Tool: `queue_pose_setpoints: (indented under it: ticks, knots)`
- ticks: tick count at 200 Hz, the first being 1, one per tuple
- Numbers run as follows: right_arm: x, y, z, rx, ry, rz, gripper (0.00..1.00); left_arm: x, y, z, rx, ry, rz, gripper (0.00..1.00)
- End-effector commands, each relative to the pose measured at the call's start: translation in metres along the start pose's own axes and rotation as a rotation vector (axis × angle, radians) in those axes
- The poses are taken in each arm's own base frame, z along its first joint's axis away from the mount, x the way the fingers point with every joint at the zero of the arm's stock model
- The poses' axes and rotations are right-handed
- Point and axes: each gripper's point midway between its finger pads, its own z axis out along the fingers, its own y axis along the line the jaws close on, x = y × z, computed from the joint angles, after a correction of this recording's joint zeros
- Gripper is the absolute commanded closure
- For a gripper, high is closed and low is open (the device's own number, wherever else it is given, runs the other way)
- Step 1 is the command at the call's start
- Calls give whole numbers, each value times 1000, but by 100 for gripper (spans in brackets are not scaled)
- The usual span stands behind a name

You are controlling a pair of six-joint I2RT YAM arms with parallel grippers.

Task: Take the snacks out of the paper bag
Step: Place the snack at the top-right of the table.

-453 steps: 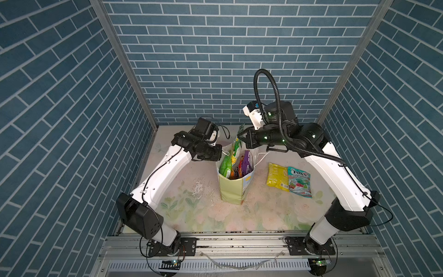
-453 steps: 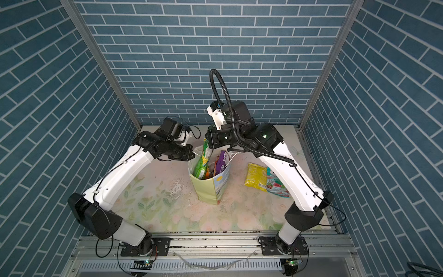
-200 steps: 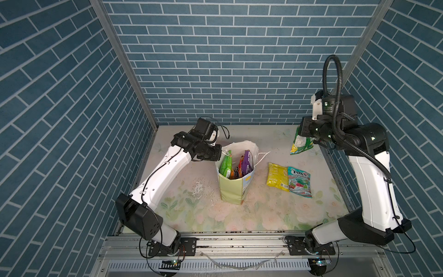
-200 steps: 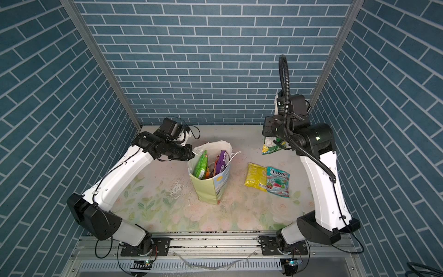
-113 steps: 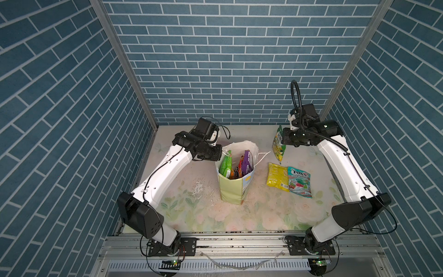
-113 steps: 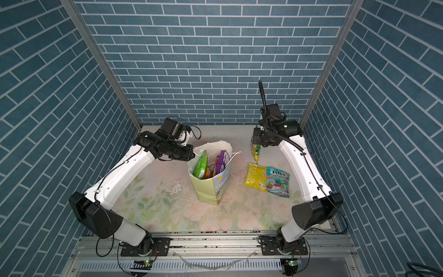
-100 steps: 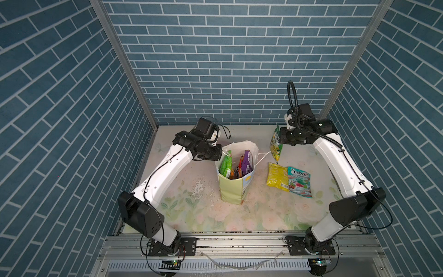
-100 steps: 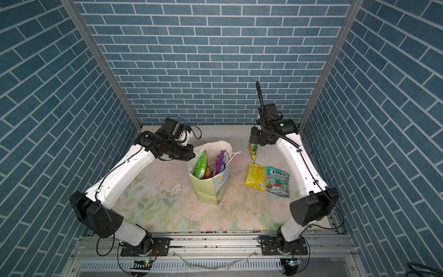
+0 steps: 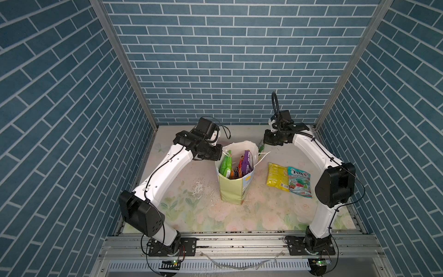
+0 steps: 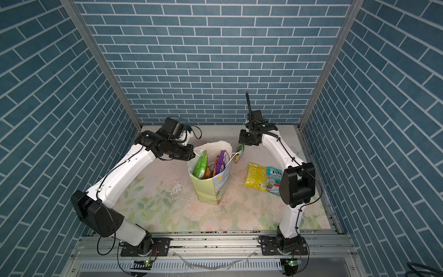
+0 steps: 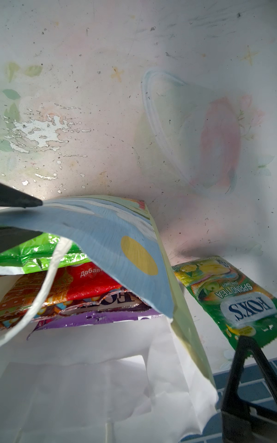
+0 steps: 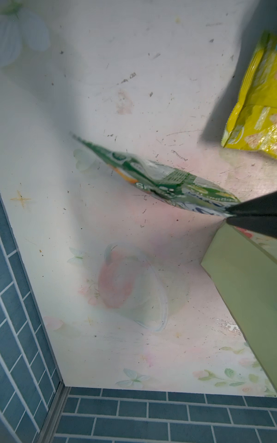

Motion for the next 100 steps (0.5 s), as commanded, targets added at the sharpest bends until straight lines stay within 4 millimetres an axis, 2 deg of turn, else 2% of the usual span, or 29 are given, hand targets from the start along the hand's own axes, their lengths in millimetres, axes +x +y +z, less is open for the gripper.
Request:
queue_pose_setpoints:
  ticks: [1, 33, 59, 83, 100]
  knots:
    - [6, -1, -3, -39, -23, 49, 100, -5, 2, -4, -8, -6, 4, 82]
    - [44, -27, 3, 17, 48, 84, 100, -8, 1, -4, -4, -7, 10, 82]
    - [65, -44, 7, 67, 89, 97, 100, -9, 1, -3, -4, -4, 11, 82]
    - [72, -53, 11, 86, 99, 113, 100, -9, 1, 0, -8, -1, 14, 82]
    - [70, -51, 11, 70, 94, 117, 100, -11, 1, 1, -9, 1, 13, 82]
